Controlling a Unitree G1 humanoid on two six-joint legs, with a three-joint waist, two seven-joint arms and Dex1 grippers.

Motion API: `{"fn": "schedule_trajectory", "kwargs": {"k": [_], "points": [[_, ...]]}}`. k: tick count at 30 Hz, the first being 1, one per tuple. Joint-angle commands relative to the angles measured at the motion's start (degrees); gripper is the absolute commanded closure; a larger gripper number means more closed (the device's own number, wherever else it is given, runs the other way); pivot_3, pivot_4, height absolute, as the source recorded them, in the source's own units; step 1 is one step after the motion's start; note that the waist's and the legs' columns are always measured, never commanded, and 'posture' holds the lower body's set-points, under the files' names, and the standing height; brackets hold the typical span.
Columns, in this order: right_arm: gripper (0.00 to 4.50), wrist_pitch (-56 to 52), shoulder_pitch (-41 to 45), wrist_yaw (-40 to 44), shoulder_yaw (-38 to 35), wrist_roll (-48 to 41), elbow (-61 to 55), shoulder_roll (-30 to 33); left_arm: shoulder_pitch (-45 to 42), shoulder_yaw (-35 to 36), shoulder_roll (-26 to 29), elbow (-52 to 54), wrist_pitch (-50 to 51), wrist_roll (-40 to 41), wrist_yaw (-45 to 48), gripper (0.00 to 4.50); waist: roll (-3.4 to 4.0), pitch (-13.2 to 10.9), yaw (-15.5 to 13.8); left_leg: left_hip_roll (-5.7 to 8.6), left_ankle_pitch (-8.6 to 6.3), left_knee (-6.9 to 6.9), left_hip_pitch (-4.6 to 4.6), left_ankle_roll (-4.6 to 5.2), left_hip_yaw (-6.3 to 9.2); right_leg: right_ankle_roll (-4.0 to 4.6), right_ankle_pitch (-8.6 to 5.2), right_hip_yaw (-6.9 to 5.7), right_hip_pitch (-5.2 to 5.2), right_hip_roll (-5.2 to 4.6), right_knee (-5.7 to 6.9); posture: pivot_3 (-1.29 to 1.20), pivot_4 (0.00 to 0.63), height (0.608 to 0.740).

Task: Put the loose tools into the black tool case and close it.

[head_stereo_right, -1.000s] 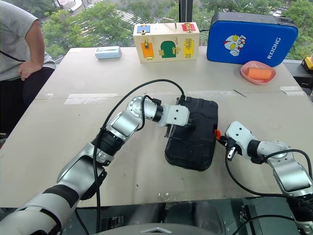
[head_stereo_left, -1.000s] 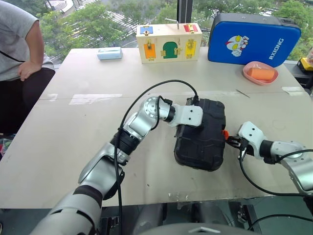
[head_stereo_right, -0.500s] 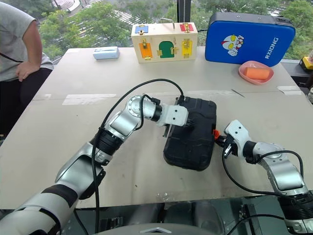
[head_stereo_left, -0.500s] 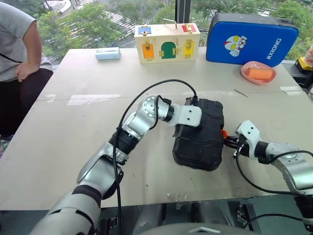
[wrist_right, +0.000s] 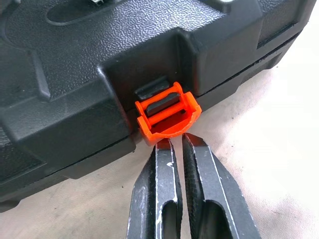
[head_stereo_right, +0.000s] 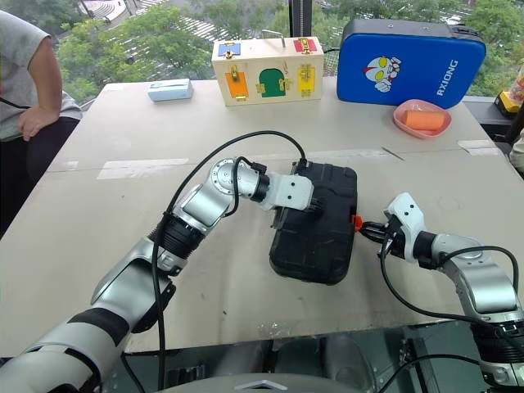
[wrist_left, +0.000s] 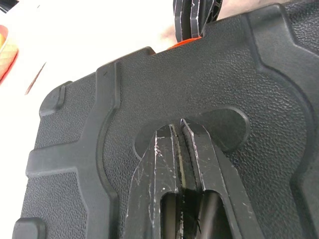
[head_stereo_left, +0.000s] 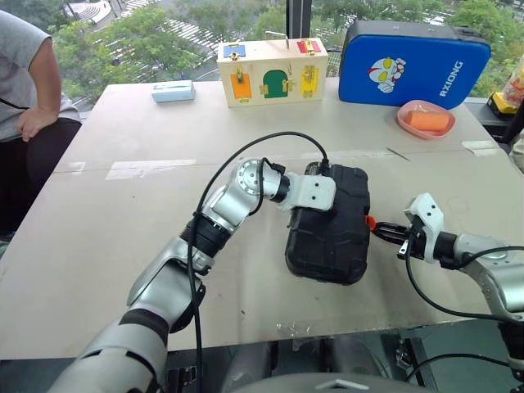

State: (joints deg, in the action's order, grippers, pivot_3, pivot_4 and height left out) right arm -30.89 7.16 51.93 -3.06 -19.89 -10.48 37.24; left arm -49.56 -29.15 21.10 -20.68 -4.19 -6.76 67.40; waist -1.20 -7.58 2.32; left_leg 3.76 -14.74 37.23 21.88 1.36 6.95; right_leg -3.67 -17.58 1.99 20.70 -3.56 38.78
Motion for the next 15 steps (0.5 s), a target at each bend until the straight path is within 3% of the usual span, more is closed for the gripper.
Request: {"fn": "schedule_trajectory", "kwargs": {"k": [1, 8, 15], "points": [[4.50, 3.22, 4.56, 2.16, -0.84, -6.28, -8.56, -2.58, 4.32, -6.11, 0.41, -4.01, 3.05, -5.63, 2.16, 4.47, 0.00, 0.00, 0.05, 0.00, 0.00, -0.01, -0.01, 0.00, 0.00, 0.00, 0.00, 0.02, 0.00, 0.00, 0.00, 0.00, 0.150, 0.735], [4.50, 3.28, 6.09, 3.35, -1.74, -6.39, -8.98, -1.37, 4.83, -5.99, 0.94, -3.25, 2.98, -5.67, 2.41, 4.47, 0.02, -0.02, 0.27, 0.00, -0.01, -0.10, -0.12, 0.00, 0.01, 0.00, 0.01, 0.38, 0.09, 0.13, 0.03, 0.00, 0.150, 0.735], [4.50, 8.15, 5.79, 10.75, -4.10, -4.51, -3.21, 6.08, 5.61, -5.67, 1.29, -2.43, 2.84, -5.70, 2.37, 4.47, 0.21, 0.00, -0.13, 0.01, -0.01, -0.13, -0.14, -0.01, 0.05, 0.00, 0.00, 0.41, 0.06, 0.17, -0.03, 0.00, 0.150, 0.735]]}}
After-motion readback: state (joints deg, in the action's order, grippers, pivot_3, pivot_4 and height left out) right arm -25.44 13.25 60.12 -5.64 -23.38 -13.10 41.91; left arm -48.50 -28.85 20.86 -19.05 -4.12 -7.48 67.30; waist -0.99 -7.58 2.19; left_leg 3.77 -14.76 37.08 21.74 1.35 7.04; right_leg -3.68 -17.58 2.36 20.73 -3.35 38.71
